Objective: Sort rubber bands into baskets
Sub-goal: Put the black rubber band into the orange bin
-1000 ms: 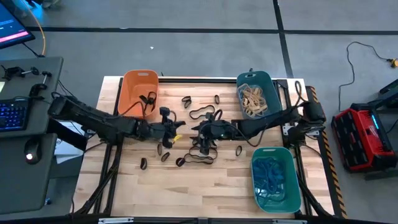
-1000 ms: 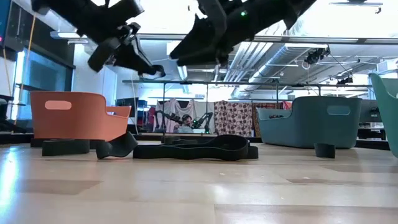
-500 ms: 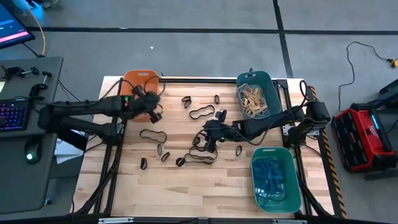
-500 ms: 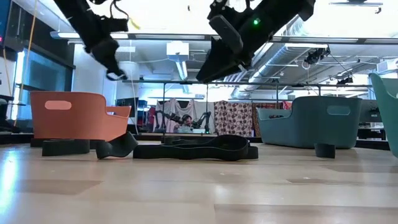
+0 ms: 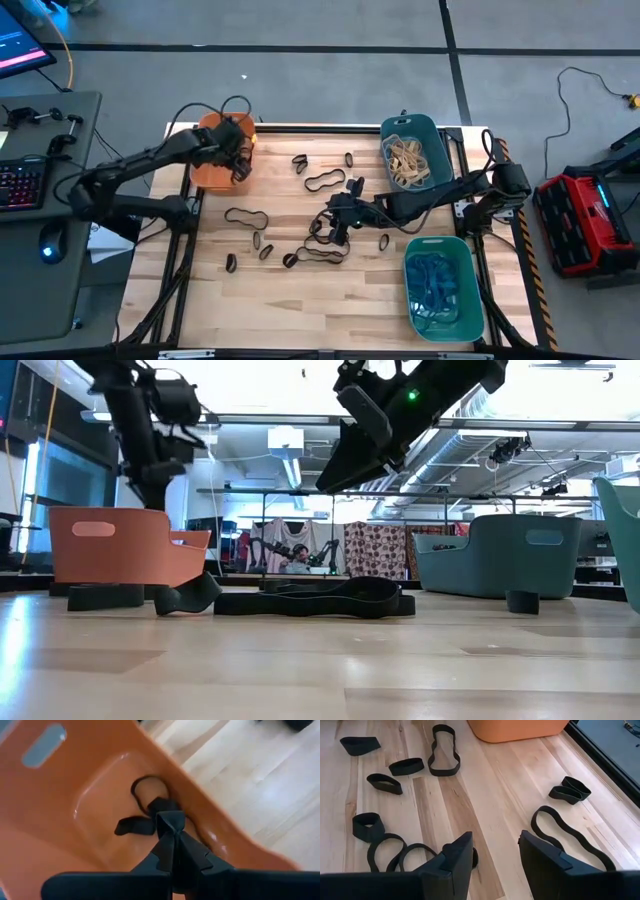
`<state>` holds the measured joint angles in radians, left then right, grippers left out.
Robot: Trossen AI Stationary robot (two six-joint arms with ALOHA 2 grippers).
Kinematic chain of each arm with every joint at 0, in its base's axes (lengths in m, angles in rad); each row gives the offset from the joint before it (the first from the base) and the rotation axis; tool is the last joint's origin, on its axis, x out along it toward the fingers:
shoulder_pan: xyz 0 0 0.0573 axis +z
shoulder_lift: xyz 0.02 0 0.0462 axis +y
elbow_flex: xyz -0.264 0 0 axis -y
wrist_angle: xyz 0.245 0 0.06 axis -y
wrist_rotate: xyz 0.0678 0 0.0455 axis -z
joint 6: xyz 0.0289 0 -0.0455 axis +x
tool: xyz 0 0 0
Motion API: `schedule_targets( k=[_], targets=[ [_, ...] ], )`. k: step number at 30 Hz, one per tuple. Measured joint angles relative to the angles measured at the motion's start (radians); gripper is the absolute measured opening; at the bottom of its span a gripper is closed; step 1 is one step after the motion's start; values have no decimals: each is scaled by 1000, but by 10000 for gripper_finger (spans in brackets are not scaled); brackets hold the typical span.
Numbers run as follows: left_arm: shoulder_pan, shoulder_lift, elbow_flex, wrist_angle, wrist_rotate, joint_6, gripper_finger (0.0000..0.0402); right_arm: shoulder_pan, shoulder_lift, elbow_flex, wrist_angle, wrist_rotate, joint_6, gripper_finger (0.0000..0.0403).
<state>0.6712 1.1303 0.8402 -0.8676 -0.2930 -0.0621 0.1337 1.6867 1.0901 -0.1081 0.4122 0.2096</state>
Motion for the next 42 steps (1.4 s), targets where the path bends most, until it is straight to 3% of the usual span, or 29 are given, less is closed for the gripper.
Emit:
schedule_targets(
  k=[9, 23, 35, 42],
  targets=[
    [180, 147, 0, 85, 133, 94, 1, 0, 0, 0, 0, 1, 0, 149],
    [259, 317, 0, 112, 129, 177, 23, 0, 1, 0, -6, 1, 1, 149],
    [206, 191, 0, 114, 126, 186, 124, 3, -2, 1, -8, 5, 61, 153],
    [130, 29, 0, 132, 126, 151, 142, 60, -14, 3, -143, 27, 192, 177]
  ],
)
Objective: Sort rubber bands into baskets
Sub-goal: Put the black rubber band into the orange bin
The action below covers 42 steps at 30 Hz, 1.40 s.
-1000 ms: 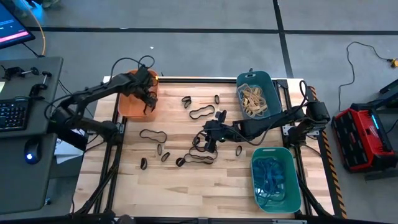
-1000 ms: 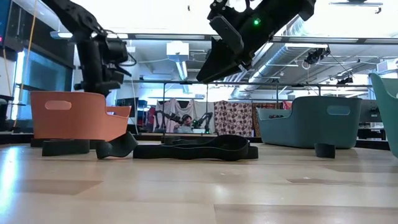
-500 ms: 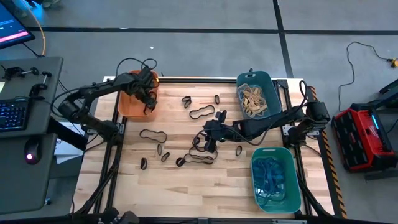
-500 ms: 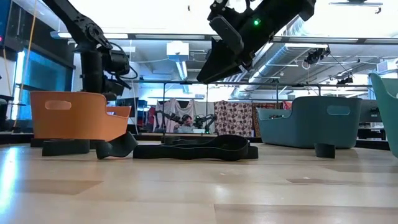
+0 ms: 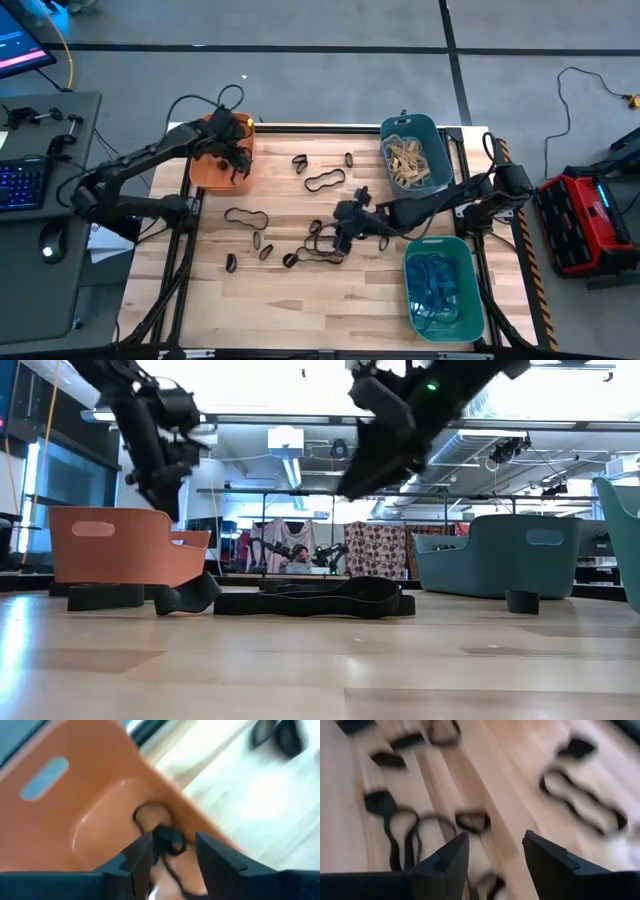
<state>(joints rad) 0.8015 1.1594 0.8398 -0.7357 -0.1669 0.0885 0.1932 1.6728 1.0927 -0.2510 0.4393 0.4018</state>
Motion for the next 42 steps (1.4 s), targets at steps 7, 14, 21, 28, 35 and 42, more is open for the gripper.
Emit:
schedule_targets(
  k=[7, 14, 21, 28, 35, 42],
  targets=[
    [-116, -143, 0, 57, 0, -52, 142, 10, 0, 0, -364, -38, 436, 179],
    [-248, -240, 0, 107, 0, -107, 142, -13, 0, 0, -666, -128, 784, 179],
    [-376, -257, -2, 132, 1, -215, 142, -16, 11, -78, -624, -255, 911, 179],
    [-461, -269, -96, 360, 100, -219, 142, -14, 25, -113, -597, -308, 959, 179],
    [-513, -274, -180, 467, 111, -244, 142, -14, 25, -113, -552, -347, 922, 128],
    [-566, -273, -233, 541, 111, -259, 142, -14, 25, -113, -547, -355, 846, 14]
  ],
)
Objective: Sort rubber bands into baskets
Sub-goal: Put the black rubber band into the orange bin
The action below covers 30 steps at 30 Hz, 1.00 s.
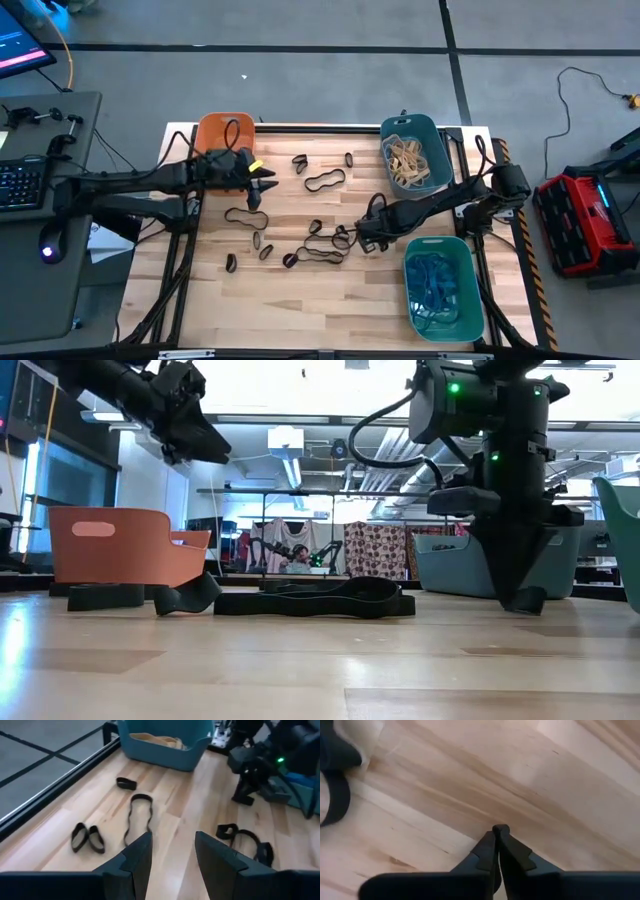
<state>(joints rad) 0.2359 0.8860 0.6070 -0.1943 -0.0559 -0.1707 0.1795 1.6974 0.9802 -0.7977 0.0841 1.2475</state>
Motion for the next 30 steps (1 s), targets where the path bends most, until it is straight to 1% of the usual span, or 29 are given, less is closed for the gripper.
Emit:
schedule_targets(
  k=[1, 5, 8, 10, 12, 16, 18, 20, 24, 27, 30],
  targets=[
    [-9, 0, -4, 14, 0, -2, 142, 0, 0, 0, 2, 0, -22, 8],
    [-56, 0, -6, 61, 0, -3, 142, 2, 0, 0, 19, -7, -83, 11],
    [-100, 0, -6, 96, 0, -2, 142, 12, 0, 6, 38, 28, -153, 3],
    [-129, 0, -6, 109, 11, 6, 142, 23, 0, 28, 46, 70, -197, 3],
    [-154, 0, -6, 122, 44, 28, 142, 36, -3, 58, 57, 132, -249, 2],
    [-197, 11, -6, 162, 119, 33, 142, 72, -4, 126, 113, 298, -386, 1],
    [-219, 26, -6, 202, 133, 33, 142, 89, -5, 150, 177, 385, -467, 1],
    [-240, 47, -6, 227, 134, 34, 142, 104, -5, 164, 263, 451, -553, 1],
    [-274, 113, -5, 266, 134, 35, 142, 131, -5, 169, 487, 579, -730, 1],
    [-290, 172, -5, 296, 132, 42, 142, 145, -5, 169, 647, 637, -845, 0],
    [-298, 229, -5, 338, 129, 44, 142, 160, -5, 168, 759, 675, -943, 0]
  ],
)
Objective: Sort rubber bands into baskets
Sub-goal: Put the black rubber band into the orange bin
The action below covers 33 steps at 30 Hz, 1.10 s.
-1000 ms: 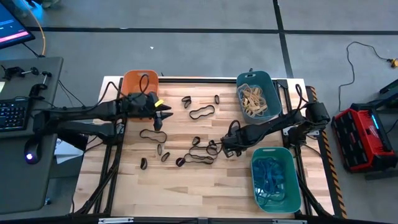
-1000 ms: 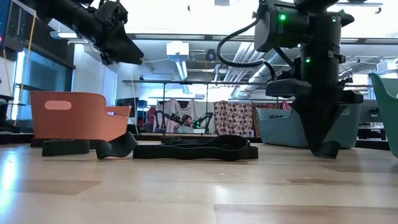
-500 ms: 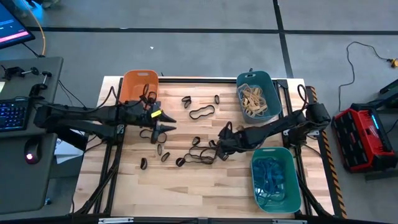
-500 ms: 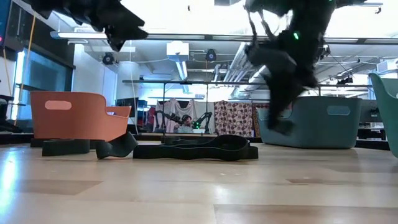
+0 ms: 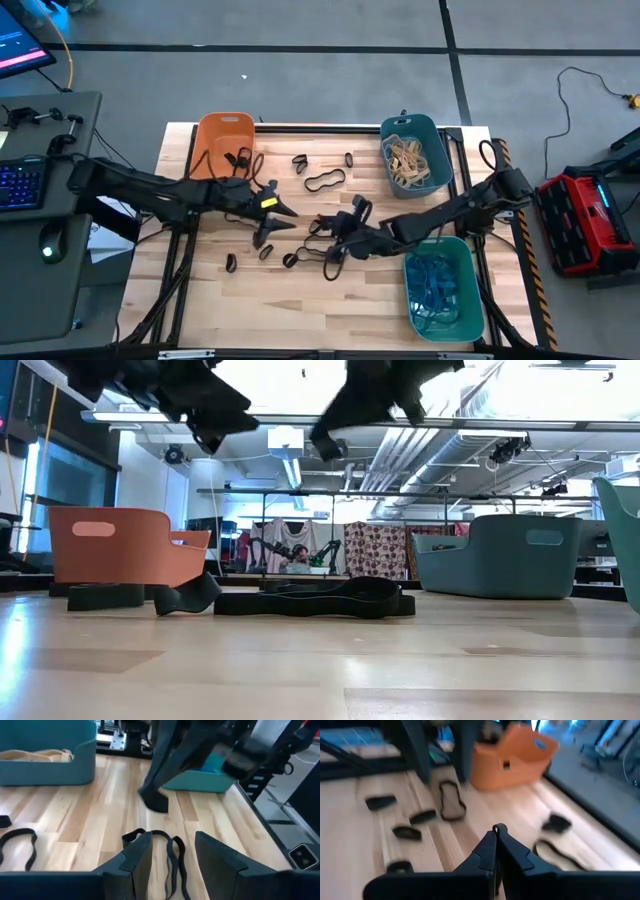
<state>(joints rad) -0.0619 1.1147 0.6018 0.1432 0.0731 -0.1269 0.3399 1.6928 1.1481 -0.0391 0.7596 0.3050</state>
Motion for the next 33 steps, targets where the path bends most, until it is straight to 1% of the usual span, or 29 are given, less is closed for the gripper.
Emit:
schedule_targets(
  k=[6, 8, 14, 16, 19, 23, 28, 33],
  targets=[
    [1, 88, 0, 109, 5, 0, 144, 33, 0, 0, 170, 30, -136, 0],
    [1, 114, 0, 154, 11, 0, 148, 46, 1, 0, 206, 52, -177, 0],
    [1, 172, 0, 277, 16, -10, 166, 72, 2, -1, 285, 59, -252, 0],
    [1, 187, 0, 310, 42, -28, 173, 78, 2, -1, 309, 59, -277, 0],
    [1, 216, 0, 385, 88, -51, 184, 82, 2, -1, 338, 60, -307, 0],
    [1, 243, 0, 453, 93, -56, 194, 82, 2, -1, 360, 59, -332, 0],
    [1, 255, 1, 501, 109, -55, 195, 82, 2, -1, 361, 59, -332, 0],
    [0, 255, 2, 514, 153, -56, 195, 82, 2, -1, 379, 58, -343, 0]
  ],
)
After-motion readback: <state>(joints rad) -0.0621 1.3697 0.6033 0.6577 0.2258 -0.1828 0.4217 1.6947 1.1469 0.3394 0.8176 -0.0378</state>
